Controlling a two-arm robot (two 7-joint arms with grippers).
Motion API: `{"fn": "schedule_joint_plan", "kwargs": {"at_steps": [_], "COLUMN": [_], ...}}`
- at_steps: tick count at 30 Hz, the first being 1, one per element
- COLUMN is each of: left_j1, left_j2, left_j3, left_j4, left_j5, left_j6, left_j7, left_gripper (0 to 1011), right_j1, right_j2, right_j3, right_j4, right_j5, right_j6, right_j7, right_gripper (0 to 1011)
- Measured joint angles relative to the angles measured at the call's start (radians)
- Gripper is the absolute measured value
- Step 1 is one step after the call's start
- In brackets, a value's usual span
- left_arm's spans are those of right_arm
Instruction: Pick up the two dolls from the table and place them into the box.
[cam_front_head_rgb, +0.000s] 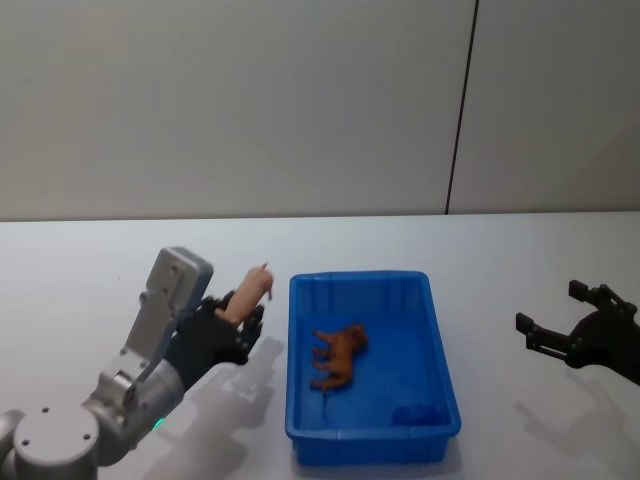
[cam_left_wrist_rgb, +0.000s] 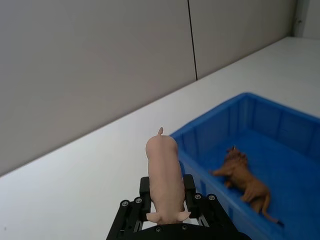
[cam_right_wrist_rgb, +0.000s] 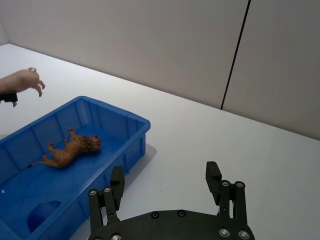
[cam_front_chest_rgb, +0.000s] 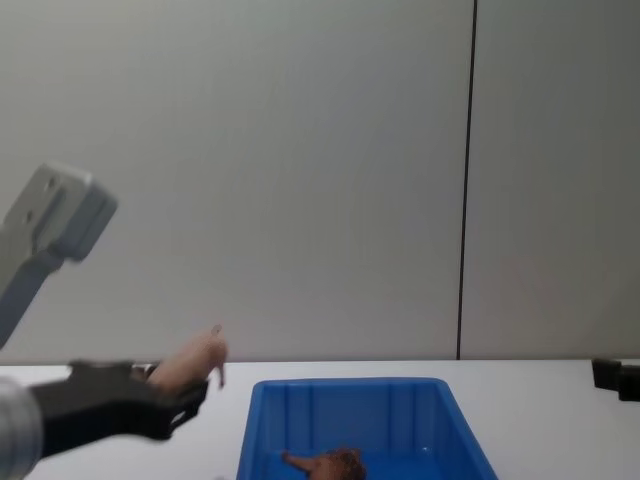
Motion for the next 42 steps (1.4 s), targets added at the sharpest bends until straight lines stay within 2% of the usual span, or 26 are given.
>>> {"fn": "schedule_joint_plan", "kwargs": {"at_steps": [14, 17, 18, 20, 21, 25, 34, 37, 42], "left_j1": [-0.048, -0.054, -0.057, -0.059, -0.06, -0.064, -0.066, -0.067, -0.067], "left_j2": [-0.065, -0.076, -0.083, -0.087, -0.09, -0.101, -0.114, -0.116, -0.119], "left_j3": [0.033, 0.04, 0.045, 0.048, 0.049, 0.056, 0.063, 0.064, 0.065], "left_j4": [-0.03, -0.03, -0.03, -0.029, -0.029, -0.028, -0.028, -0.029, -0.03], "left_j5": [0.05, 0.056, 0.059, 0.061, 0.062, 0.066, 0.067, 0.067, 0.067], "left_j6": [-0.007, -0.007, -0.006, -0.006, -0.005, -0.008, -0.028, -0.032, -0.037], "left_j7": [-0.05, -0.062, -0.067, -0.071, -0.073, -0.078, -0.078, -0.078, -0.077], "left_gripper": [387, 419, 479, 540, 540, 701, 964, 1001, 1001], "right_j1": [0.0, 0.0, 0.0, 0.0, 0.0, 0.0, 0.0, 0.0, 0.0], "right_j2": [0.0, 0.0, 0.0, 0.0, 0.0, 0.0, 0.0, 0.0, 0.0], "right_j3": [0.0, 0.0, 0.0, 0.0, 0.0, 0.0, 0.0, 0.0, 0.0], "right_j4": [0.0, 0.0, 0.0, 0.0, 0.0, 0.0, 0.0, 0.0, 0.0], "right_j5": [0.0, 0.0, 0.0, 0.0, 0.0, 0.0, 0.0, 0.0, 0.0], "right_j6": [0.0, 0.0, 0.0, 0.0, 0.0, 0.0, 0.0, 0.0, 0.0], "right_j7": [0.0, 0.0, 0.0, 0.0, 0.0, 0.0, 0.0, 0.0, 0.0], "right_gripper": [1001, 1001, 1001, 1001, 1001, 1001, 1001, 1001, 1001]}}
